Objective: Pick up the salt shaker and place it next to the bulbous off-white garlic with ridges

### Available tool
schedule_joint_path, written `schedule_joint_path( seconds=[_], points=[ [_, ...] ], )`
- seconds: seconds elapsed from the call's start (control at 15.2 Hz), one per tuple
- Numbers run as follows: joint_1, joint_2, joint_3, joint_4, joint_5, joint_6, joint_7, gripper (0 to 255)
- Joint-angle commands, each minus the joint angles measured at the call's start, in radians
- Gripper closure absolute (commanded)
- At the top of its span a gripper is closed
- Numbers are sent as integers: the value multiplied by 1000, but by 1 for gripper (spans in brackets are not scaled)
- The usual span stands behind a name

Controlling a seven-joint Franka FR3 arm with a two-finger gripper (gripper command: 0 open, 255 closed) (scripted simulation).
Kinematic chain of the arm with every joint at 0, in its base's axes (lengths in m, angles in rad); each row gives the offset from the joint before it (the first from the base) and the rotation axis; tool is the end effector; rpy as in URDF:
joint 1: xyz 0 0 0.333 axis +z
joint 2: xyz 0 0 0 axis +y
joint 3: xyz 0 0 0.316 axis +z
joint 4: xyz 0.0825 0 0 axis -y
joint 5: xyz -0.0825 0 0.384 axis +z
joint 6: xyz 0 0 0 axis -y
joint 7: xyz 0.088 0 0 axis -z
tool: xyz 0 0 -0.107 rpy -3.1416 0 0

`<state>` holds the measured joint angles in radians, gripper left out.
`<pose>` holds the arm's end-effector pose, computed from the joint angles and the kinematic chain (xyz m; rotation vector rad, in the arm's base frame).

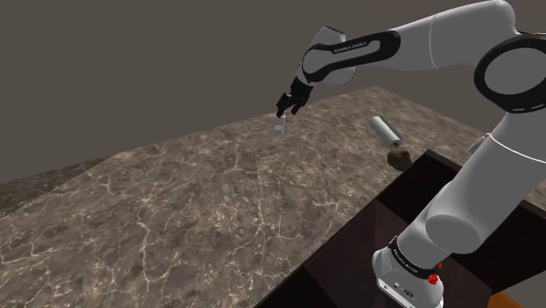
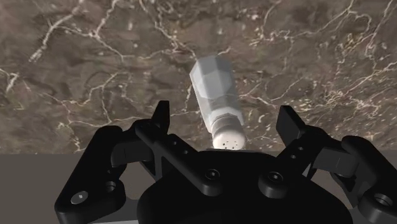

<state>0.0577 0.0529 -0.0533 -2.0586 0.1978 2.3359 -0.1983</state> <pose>0.5805 0.0061 0.4328 -2.9859 -0.1224 -0.3573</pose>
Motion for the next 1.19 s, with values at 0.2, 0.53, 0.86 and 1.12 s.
schedule_joint_path(
  seconds=[0.2,0.53,0.86,1.12],
  points=[
    [3,47,5,-6,13,54,-9,0],
    [4,52,5,-7,14,61,-10,0],
    [4,52,5,-7,14,60,-10,255],
    [4,52,5,-6,14,60,-10,255]
  ],
)
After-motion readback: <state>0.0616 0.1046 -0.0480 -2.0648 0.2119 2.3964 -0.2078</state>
